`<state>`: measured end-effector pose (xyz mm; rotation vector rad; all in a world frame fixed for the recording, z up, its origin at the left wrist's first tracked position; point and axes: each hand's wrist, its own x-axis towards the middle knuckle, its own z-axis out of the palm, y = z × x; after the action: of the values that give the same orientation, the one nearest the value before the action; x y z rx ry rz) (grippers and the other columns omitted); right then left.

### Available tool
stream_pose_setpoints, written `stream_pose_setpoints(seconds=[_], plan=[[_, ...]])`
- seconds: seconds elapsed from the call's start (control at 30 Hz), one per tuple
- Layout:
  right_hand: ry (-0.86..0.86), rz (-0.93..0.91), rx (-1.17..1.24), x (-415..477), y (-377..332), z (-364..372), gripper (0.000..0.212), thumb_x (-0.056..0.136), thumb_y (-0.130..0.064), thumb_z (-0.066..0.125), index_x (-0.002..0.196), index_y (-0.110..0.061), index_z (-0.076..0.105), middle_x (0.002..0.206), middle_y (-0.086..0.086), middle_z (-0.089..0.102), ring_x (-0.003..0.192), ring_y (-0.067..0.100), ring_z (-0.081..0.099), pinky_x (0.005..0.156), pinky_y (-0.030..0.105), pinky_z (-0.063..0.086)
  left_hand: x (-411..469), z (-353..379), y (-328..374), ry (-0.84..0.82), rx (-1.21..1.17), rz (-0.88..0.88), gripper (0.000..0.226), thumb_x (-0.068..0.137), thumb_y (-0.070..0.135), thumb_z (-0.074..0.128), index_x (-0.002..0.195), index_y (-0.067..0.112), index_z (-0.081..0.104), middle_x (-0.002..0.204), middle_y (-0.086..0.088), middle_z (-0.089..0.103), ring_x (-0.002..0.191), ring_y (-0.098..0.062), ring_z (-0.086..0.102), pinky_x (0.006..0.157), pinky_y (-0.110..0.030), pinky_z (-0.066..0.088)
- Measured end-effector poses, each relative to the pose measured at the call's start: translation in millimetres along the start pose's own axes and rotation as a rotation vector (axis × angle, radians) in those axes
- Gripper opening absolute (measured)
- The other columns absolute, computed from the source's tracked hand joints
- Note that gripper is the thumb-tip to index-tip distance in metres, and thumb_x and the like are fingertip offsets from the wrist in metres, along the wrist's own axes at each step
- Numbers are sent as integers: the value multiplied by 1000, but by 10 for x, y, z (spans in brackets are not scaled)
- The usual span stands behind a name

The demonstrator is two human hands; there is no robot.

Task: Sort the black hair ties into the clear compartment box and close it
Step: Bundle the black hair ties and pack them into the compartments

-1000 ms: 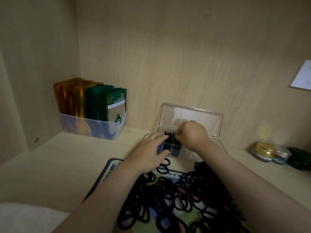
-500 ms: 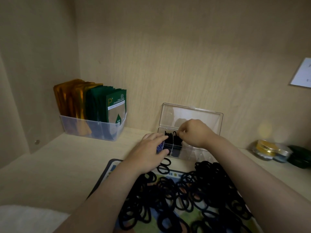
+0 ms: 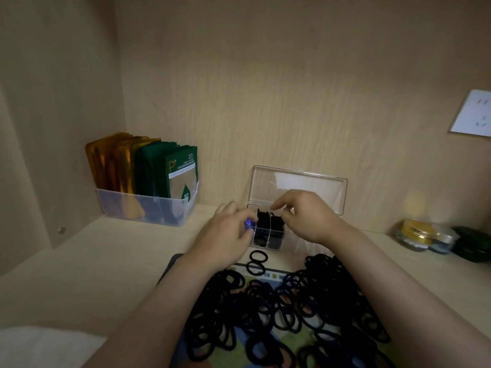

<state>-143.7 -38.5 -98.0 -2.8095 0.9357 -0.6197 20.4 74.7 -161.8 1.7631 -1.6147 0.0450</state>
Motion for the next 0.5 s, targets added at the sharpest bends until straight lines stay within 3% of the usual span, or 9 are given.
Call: stream_pose_setpoints(seconds=[0.07, 0.13, 0.23, 0.3, 0.37, 0.5], plan=[[17, -62, 103, -92, -95, 6, 28, 87, -7, 58, 99, -22, 77, 97, -12, 68, 78, -2, 58, 77, 14, 45, -10, -77, -6, -10, 5, -30, 15, 94, 22, 55, 102, 32, 64, 102, 18, 51, 93, -2, 46, 73, -18, 37], [-71, -129, 102, -184, -193, 61, 24, 87, -10, 61, 97, -24, 78, 88, -17, 66, 70, -6, 55, 69, 6, 40, -29, -158, -37, -65, 29, -72, 17, 92, 18, 55, 91, 31, 65, 95, 16, 55, 81, -2, 49, 69, -20, 38], [-204, -180, -49, -282, -236, 244, 19, 88, -23, 61, 99, -26, 76, 96, -11, 72, 83, 6, 62, 78, 23, 51, -72, -252, -79, -193, 47, -160, 20, 90, 18, 55, 85, 33, 67, 94, 15, 59, 75, 2, 52, 68, -20, 40], [-222, -178, -171, -334, -230, 351, 21, 90, -32, 56, 92, -21, 74, 92, -3, 71, 85, 18, 63, 76, 35, 55, -89, -270, -71, -266, 33, -180, 23, 91, 18, 55, 83, 35, 68, 93, 15, 60, 75, 3, 52, 71, -20, 42], [-252, -150, -258, -368, -236, 406, 28, 93, -38, 53, 85, -17, 70, 90, 3, 66, 84, 24, 62, 72, 37, 53, -96, -298, -49, -312, 43, -195, 25, 93, 17, 54, 84, 35, 68, 89, 16, 60, 73, 3, 51, 70, -18, 41], [-309, -141, -215, -395, -246, 493, 28, 95, -38, 56, 92, -13, 70, 101, 6, 62, 91, 24, 61, 75, 37, 52, -104, -493, -144, -340, 56, -339, 25, 92, 15, 51, 79, 31, 65, 82, 13, 63, 73, -2, 56, 66, -20, 43]])
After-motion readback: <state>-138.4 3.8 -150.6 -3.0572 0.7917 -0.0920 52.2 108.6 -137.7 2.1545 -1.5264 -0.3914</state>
